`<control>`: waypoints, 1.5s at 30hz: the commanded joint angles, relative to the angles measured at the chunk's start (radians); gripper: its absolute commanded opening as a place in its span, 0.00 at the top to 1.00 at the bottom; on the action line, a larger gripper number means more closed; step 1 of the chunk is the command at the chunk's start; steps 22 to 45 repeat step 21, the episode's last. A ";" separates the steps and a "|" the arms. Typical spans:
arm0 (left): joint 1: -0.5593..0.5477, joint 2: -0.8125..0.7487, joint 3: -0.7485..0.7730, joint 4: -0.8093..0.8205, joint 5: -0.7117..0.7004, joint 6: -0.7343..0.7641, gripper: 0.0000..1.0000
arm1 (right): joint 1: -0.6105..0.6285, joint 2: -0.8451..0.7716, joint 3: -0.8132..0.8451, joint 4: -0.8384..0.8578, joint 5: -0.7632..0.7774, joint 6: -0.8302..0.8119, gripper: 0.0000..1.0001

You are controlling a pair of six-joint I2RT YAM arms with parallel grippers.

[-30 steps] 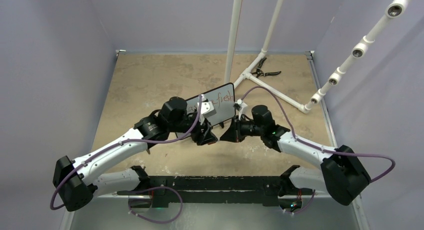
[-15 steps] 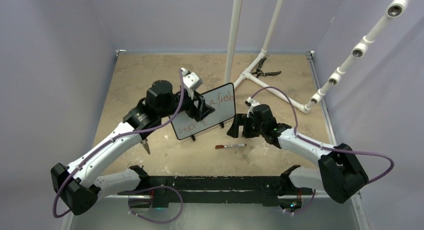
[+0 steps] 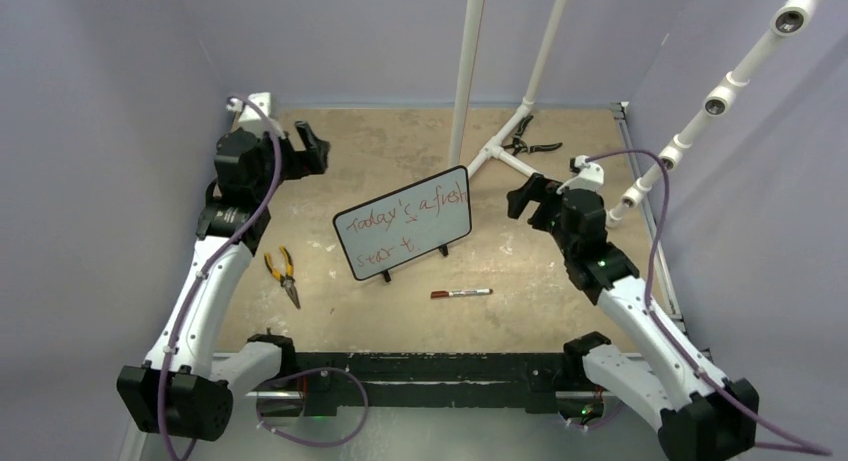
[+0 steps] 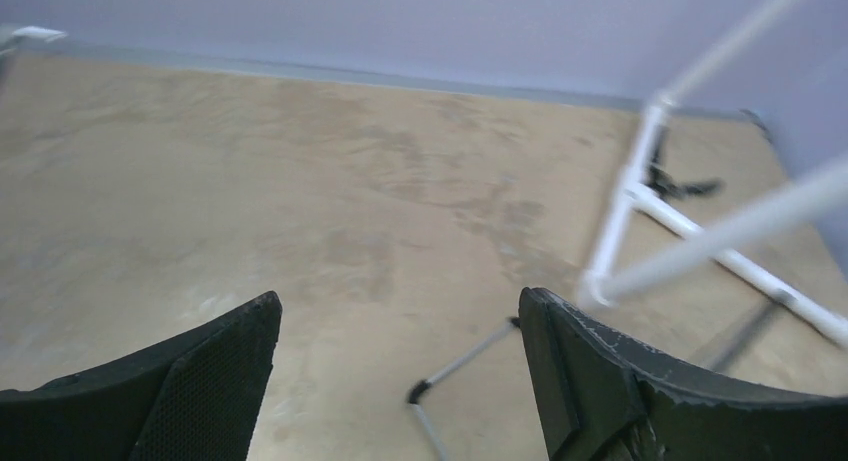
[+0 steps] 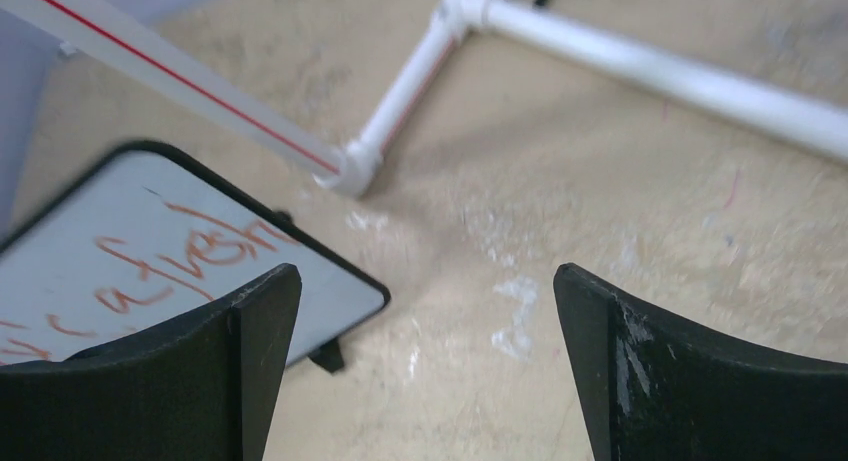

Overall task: Write a sentence on the whiteboard
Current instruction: Reset both arms

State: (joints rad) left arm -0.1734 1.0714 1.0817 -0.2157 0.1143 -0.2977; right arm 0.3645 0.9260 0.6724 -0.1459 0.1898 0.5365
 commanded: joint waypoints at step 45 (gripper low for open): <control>0.114 -0.344 -0.281 0.016 -0.366 0.010 0.03 | -0.002 -0.369 -0.087 0.342 0.098 -0.308 0.01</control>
